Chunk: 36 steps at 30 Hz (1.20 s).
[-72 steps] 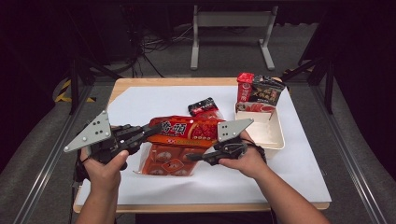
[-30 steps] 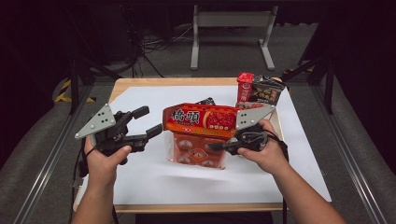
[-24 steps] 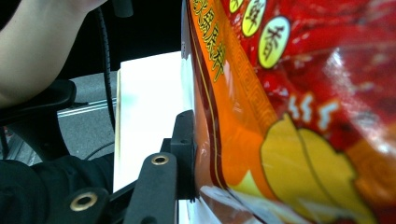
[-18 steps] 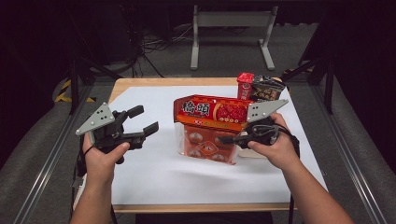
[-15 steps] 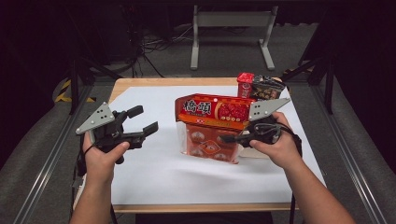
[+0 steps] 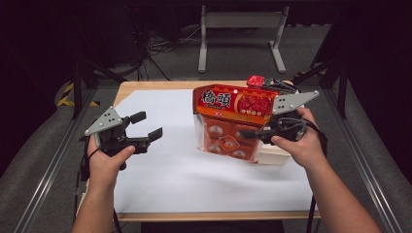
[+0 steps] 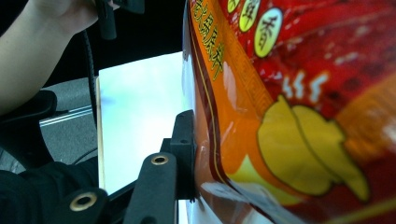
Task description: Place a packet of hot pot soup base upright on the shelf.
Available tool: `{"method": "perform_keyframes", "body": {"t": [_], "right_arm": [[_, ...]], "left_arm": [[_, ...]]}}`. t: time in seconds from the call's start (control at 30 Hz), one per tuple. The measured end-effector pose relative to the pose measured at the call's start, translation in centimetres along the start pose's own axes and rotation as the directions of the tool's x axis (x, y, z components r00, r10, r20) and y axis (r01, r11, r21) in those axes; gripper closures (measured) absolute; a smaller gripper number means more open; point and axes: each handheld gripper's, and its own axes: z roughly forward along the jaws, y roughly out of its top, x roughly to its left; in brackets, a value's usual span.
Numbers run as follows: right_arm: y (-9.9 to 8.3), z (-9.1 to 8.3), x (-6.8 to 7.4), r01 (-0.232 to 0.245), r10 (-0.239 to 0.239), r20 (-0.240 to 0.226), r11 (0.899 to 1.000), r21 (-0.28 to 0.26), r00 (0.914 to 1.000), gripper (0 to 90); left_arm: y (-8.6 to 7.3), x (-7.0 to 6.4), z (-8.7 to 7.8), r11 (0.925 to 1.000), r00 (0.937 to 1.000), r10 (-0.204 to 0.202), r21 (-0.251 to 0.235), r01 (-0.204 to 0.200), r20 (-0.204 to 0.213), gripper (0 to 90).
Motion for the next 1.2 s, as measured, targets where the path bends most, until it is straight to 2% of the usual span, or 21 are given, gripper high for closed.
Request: {"method": "perform_keyframes", "body": {"t": [0.33, 0.57, 0.9, 1.2], "right_arm": [[0.6, -1.5, -0.9, -0.013, 0.014, 0.032, 1.0, -0.019, 0.9994, 70.5], [0.7, -2.4, -1.6, 0.0, 0.003, 0.059, 0.999, -0.042, 0.9983, 70.5], [0.2, -4.0, -3.0, -0.008, 0.017, 0.135, 0.998, -0.066, 0.9907, 70.5], [-0.3, -4.8, -3.9, -0.004, 0.019, 0.178, 0.997, -0.083, 0.9839, 70.5]], "left_arm": [[-0.3, 0.7, -0.3, 0.9997, 0.9993, -0.026, -0.003, 0.026, -0.026, 17.2], [-0.5, 0.9, -0.3, 0.9996, 0.9992, -0.029, -0.002, 0.029, -0.028, 17.2], [-0.6, 1.0, -0.2, 0.9996, 0.9993, -0.027, 0.001, 0.027, -0.026, 17.1], [-0.6, 1.1, -0.2, 0.9996, 0.9994, -0.029, -0.002, 0.029, -0.017, 16.8]]}}
